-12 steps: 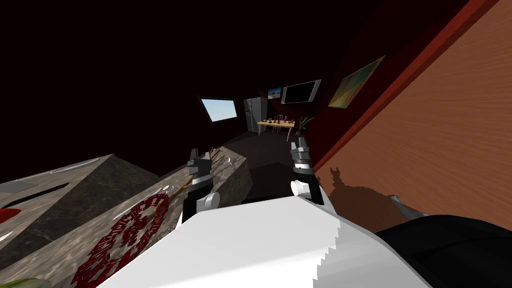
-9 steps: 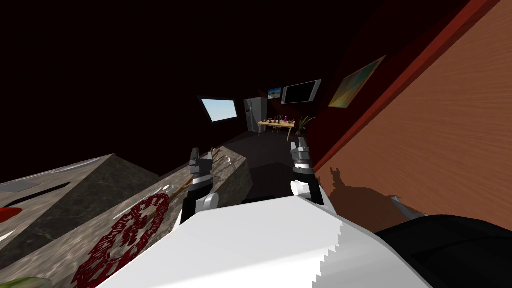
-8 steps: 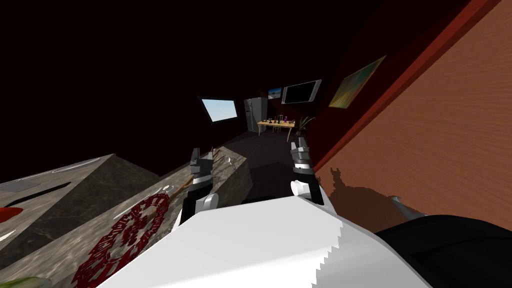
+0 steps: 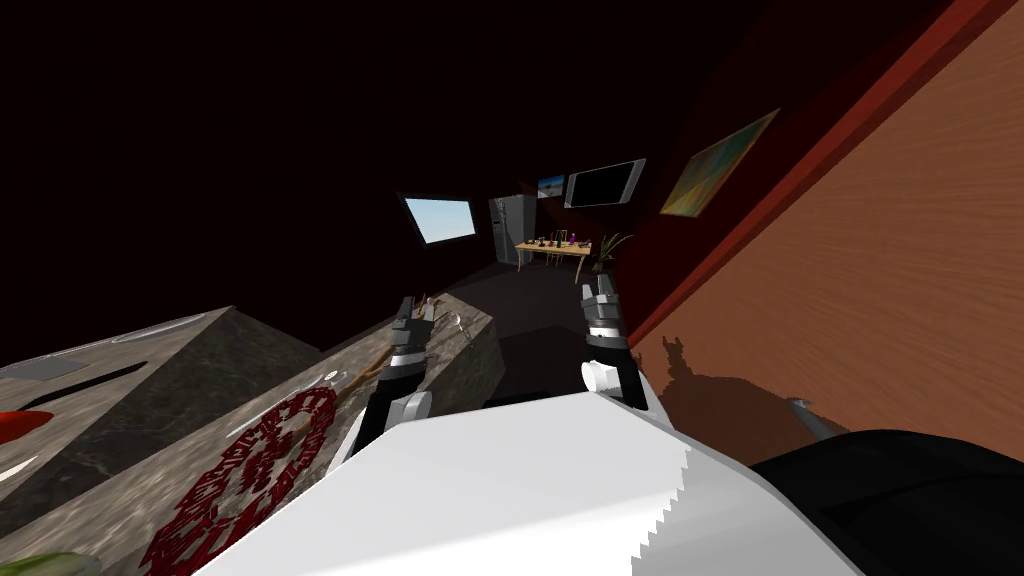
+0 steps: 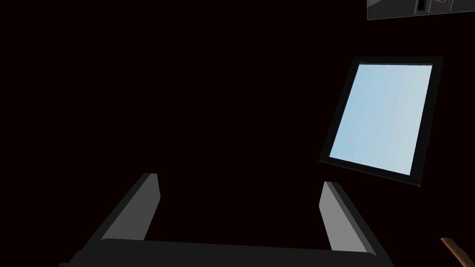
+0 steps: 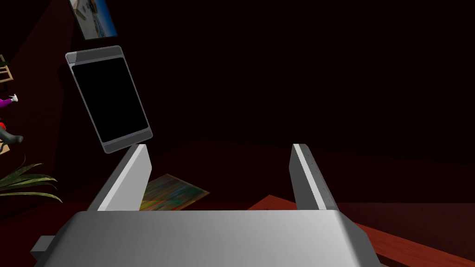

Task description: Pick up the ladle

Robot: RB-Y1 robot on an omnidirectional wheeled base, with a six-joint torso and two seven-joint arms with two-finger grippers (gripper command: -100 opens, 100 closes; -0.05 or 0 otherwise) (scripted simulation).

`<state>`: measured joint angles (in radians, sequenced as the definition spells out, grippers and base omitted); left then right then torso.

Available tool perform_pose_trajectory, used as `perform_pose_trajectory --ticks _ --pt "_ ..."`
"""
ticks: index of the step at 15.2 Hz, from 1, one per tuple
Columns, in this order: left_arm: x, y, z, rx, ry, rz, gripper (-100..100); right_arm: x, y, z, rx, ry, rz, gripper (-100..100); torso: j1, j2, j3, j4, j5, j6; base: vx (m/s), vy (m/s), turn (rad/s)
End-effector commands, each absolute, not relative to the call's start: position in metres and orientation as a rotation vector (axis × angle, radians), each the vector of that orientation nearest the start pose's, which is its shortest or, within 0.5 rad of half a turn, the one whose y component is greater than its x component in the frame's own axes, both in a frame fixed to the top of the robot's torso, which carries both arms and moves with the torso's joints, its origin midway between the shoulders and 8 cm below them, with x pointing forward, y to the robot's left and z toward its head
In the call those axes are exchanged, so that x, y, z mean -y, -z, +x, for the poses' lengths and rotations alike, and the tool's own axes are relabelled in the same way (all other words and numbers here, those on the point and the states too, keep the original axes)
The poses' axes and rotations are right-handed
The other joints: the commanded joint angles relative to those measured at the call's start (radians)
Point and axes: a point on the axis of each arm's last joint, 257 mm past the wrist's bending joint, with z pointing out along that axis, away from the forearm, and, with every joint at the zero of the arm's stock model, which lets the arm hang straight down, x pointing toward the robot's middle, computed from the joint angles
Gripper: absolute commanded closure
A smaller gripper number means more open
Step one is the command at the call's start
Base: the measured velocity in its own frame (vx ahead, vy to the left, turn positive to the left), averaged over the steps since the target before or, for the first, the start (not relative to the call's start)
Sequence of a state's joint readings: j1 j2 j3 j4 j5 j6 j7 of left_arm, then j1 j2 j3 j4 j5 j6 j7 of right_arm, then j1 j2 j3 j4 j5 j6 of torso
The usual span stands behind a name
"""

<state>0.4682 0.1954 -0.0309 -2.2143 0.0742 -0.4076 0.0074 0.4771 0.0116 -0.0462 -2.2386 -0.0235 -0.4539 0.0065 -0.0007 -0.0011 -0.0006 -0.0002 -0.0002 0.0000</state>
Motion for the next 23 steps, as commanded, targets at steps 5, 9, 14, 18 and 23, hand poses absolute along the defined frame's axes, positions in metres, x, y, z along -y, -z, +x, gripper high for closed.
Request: perform_pose_trajectory --ticks 5,9,14,18,23 --pt "-0.245 0.033 0.382 -0.963 1.376 -0.624 -100 0.3 -0.005 0.357 -0.629 -1.257 0.728 0 0.0 -0.001 0.0 0.0 0.0 0.0 0.019 -0.017 0.022" --pt "-0.237 0.043 0.384 -1.036 1.382 -0.595 -100 0.3 -0.005 0.357 -0.629 -1.257 0.728 0 -0.001 -0.001 -0.001 0.0 0.0 0.0 0.023 -0.02 0.019" --pt "-0.224 0.068 0.387 -1.17 1.394 -0.559 -100 0.3 -0.005 0.357 -0.629 -1.257 0.728 0 -0.001 -0.001 -0.001 0.0 0.0 0.0 0.027 -0.025 0.026" --pt "-0.218 0.083 0.387 -1.264 1.387 -0.523 -100 0.3 -0.005 0.357 -0.629 -1.257 0.728 0 -0.001 -0.002 -0.001 0.0 0.0 0.0 0.029 -0.026 0.021" --pt "-0.212 0.113 0.387 -1.393 1.386 -0.512 -100 0.3 -0.005 0.357 -0.629 -1.257 0.728 0 -0.001 -0.001 -0.001 0.0 0.0 0.0 0.027 -0.026 0.02"
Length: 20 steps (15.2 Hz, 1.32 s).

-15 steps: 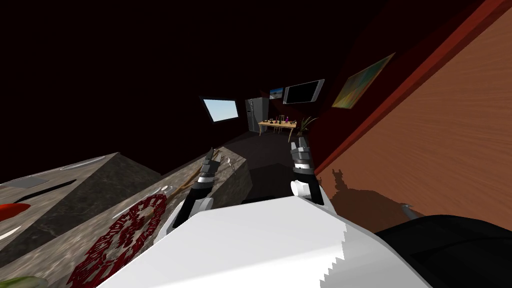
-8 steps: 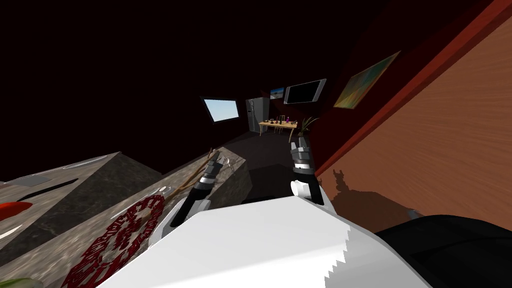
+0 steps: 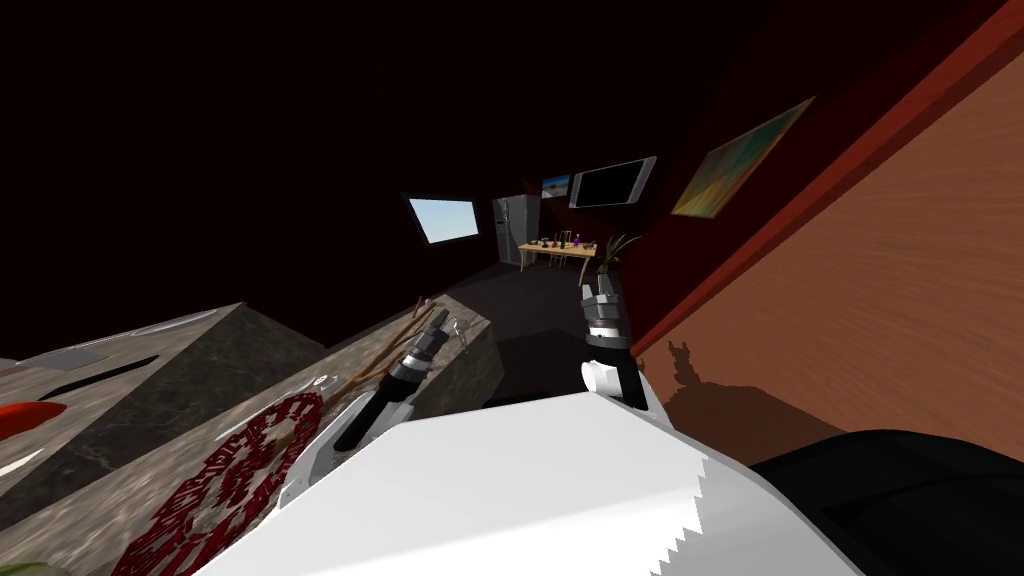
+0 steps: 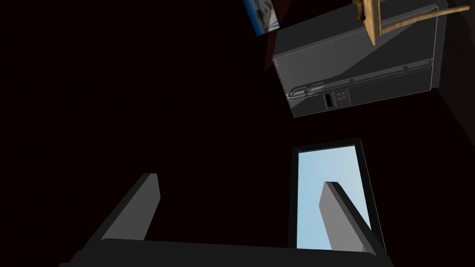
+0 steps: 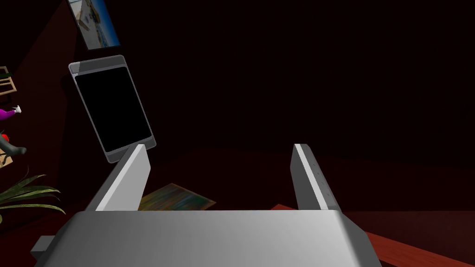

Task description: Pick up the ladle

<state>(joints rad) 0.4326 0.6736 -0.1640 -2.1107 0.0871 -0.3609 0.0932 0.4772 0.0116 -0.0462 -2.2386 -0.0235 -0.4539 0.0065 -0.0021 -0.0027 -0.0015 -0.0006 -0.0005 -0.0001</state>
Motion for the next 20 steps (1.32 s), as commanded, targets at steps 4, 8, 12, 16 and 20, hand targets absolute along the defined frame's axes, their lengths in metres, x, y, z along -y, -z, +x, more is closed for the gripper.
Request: perform_pose_trajectory --ticks 4,8,12,16,20 --pt "-0.212 0.131 0.385 -1.487 1.367 -0.485 -100 0.3 -0.005 0.357 -0.629 -1.257 0.728 0 0.001 0.0 0.0 0.0 0.0 0.0 0.031 -0.029 0.017" --pt "-0.215 0.15 0.381 -1.588 1.337 -0.455 -100 0.3 -0.005 0.357 -0.629 -1.257 0.728 0 0.0 0.0 0.0 0.0 0.0 0.0 0.038 -0.034 0.026" --pt "-0.221 0.17 0.376 -1.691 1.299 -0.425 -100 0.3 -0.005 0.357 -0.629 -1.257 0.728 0 -0.001 -0.002 -0.001 0.0 0.0 0.0 0.048 -0.04 0.021" --pt "-0.228 0.188 0.372 -1.777 1.264 -0.411 -100 0.3 -0.005 0.357 -0.629 -1.257 0.728 0 -0.001 -0.001 -0.001 0.0 0.0 0.0 0.044 -0.042 0.015" --pt "-0.242 0.221 0.361 -1.909 1.211 -0.426 -100 0.3 -0.005 0.357 -0.629 -1.257 0.728 0 0.0 0.0 0.0 0.0 0.0 0.0 0.042 -0.043 0.018"
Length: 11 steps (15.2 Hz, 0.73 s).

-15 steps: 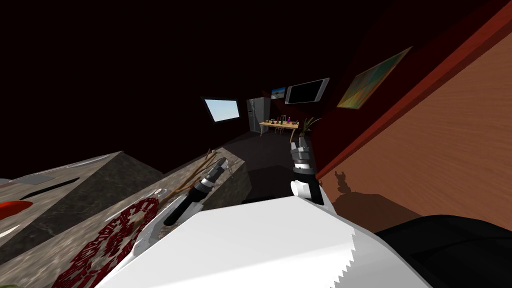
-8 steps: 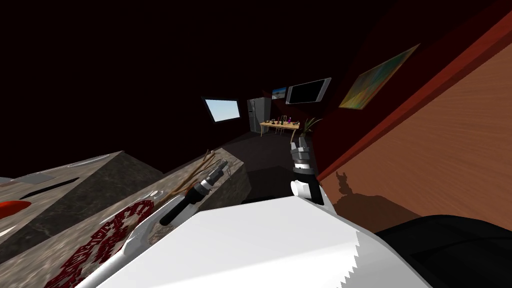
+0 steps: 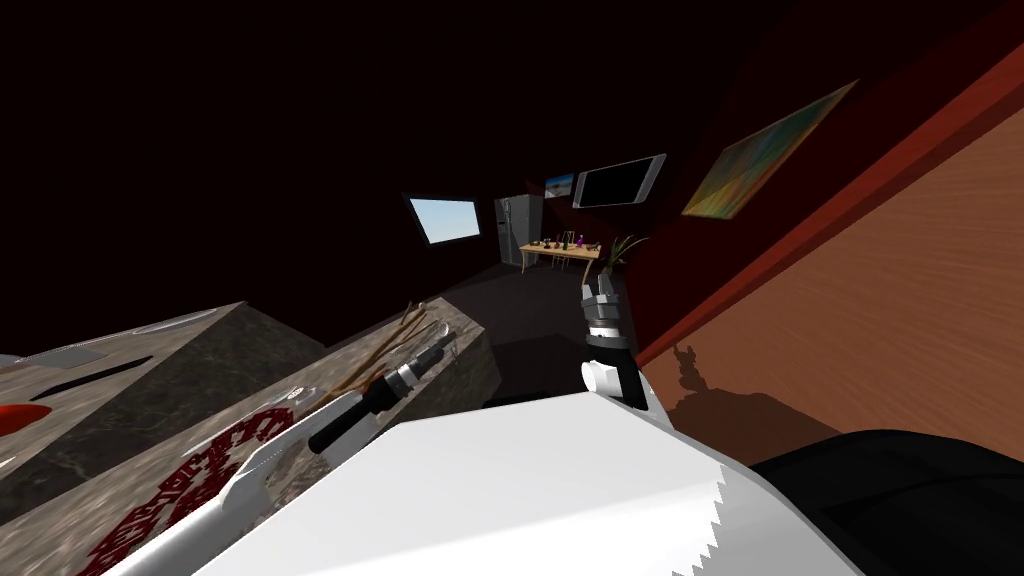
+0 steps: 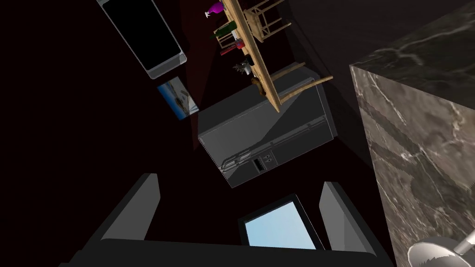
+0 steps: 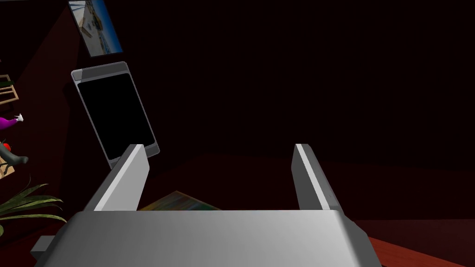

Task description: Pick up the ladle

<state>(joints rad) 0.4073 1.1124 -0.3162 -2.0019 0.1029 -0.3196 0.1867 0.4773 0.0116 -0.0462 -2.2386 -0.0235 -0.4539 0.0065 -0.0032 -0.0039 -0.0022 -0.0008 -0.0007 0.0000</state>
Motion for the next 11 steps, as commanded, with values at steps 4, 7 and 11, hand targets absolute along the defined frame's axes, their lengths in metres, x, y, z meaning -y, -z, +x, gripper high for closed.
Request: perform_pose_trajectory --ticks 4,7,11 --pt "-0.257 0.237 0.354 -2.0 1.154 -0.411 -100 0.3 -0.005 0.357 -0.629 -1.257 0.728 0 0.001 0.0 0.0 0.0 0.0 0.0 0.049 -0.039 0.012" --pt "-0.271 0.252 0.346 -2.073 1.106 -0.413 -100 0.3 -0.005 0.357 -0.629 -1.257 0.728 0 0.001 0.0 0.0 0.0 0.0 0.0 0.054 -0.042 0.015" --pt "-0.29 0.266 0.338 -2.155 1.041 -0.406 -100 0.3 -0.005 0.357 -0.629 -1.257 0.728 0 0.001 0.0 0.0 0.0 0.0 0.0 0.053 -0.043 0.008"
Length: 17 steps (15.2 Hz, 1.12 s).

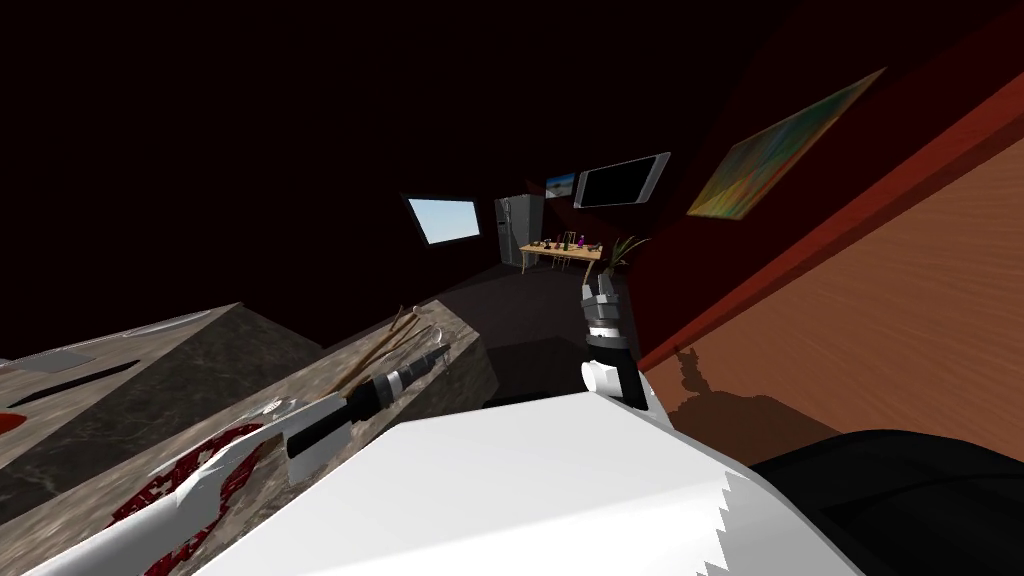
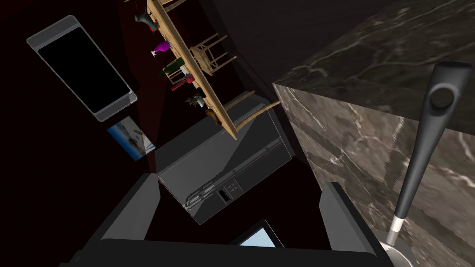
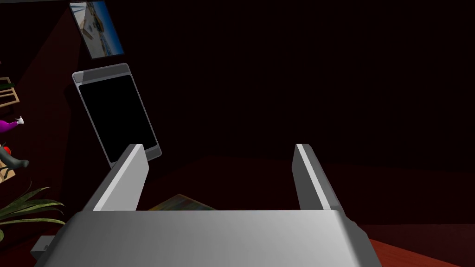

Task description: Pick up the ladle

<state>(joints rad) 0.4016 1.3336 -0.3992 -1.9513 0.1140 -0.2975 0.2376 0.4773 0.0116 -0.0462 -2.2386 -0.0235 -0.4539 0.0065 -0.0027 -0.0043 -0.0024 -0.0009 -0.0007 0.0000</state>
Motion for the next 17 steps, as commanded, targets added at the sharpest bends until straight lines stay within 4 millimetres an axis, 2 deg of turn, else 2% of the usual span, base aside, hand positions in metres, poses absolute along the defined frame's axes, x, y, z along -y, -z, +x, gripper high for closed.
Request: perform_pose_trajectory --ticks 1,2,3,5,6,8,9,11,12,14,15,16,17 --pt "-0.294 0.265 0.337 -2.168 1.024 -0.391 -100 0.3 -0.005 0.357 -0.629 -1.257 0.728 0 0.0 0.0 0.0 0.0 0.0 0.0 0.074 -0.054 0.013" --pt "-0.296 0.265 0.337 -2.176 1.015 -0.382 -100 0.3 -0.005 0.357 -0.629 -1.257 0.728 0 -0.001 -0.001 0.0 0.0 0.0 0.0 0.055 -0.046 0.01" --pt "-0.307 0.278 0.329 -2.222 0.986 -0.413 -100 0.3 -0.005 0.357 -0.629 -1.257 0.728 0 -0.001 0.0 0.0 0.0 0.0 0.0 0.069 -0.056 0.007" --pt "-0.315 0.276 0.328 -2.246 0.953 -0.385 -100 0.3 -0.005 0.357 -0.629 -1.257 0.728 0 -0.002 -0.002 -0.001 0.0 0.0 0.0 0.071 -0.065 0.006" --pt "-0.327 0.288 0.319 -2.291 0.92 -0.416 -100 0.3 -0.005 0.357 -0.629 -1.257 0.728 0 -0.002 -0.001 -0.001 0.0 -0.001 0.0 0.082 -0.069 0.001" --pt "-0.335 0.286 0.319 -2.312 0.888 -0.391 -100 0.3 -0.005 0.357 -0.629 -1.257 0.728 0 -0.002 -0.002 -0.001 -0.001 -0.001 0.0 0.08 -0.058 0.008" --pt "-0.347 0.297 0.308 -2.356 0.852 -0.423 -100 0.3 -0.005 0.357 -0.629 -1.257 0.728 0 -0.001 -0.002 -0.001 0.0 0.0 0.0 0.096 -0.055 -0.008" --pt "-0.355 0.295 0.308 -2.374 0.822 -0.4 -100 0.3 -0.005 0.357 -0.629 -1.257 0.728 0 -0.002 -0.003 -0.002 -0.001 0.0 0.0 0.086 -0.055 0.002" --pt "-0.368 0.304 0.297 -2.416 0.784 -0.433 -100 0.3 -0.005 0.357 -0.629 -1.257 0.728 0 -0.001 -0.002 -0.001 -0.001 0.0 0.0 0.093 -0.067 -0.009" --pt "-0.375 0.302 0.298 -2.431 0.756 -0.413 -100 0.3 -0.005 0.357 -0.629 -1.257 0.728 0 -0.002 -0.003 -0.002 -0.001 -0.001 0.0 0.083 -0.066 0.0" --pt "-0.391 0.309 0.286 -2.475 0.709 -0.442 -100 0.3 -0.005 0.357 -0.629 -1.257 0.728 0 -0.002 -0.002 -0.001 -0.001 -0.001 0.0 0.098 -0.068 -0.014" --pt "-0.396 0.307 0.286 -2.484 0.69 -0.428 -100 0.3 -0.005 0.357 -0.629 -1.257 0.728 0 -0.002 -0.003 -0.002 -0.001 -0.001 0.0 0.114 -0.068 -0.006" --pt "-0.409 0.315 0.273 -2.523 0.649 -0.464 -100 0.3 -0.005 0.357 -0.629 -1.257 0.728 0 -0.002 -0.004 -0.002 -0.001 -0.001 0.0 0.148 -0.102 -0.024"
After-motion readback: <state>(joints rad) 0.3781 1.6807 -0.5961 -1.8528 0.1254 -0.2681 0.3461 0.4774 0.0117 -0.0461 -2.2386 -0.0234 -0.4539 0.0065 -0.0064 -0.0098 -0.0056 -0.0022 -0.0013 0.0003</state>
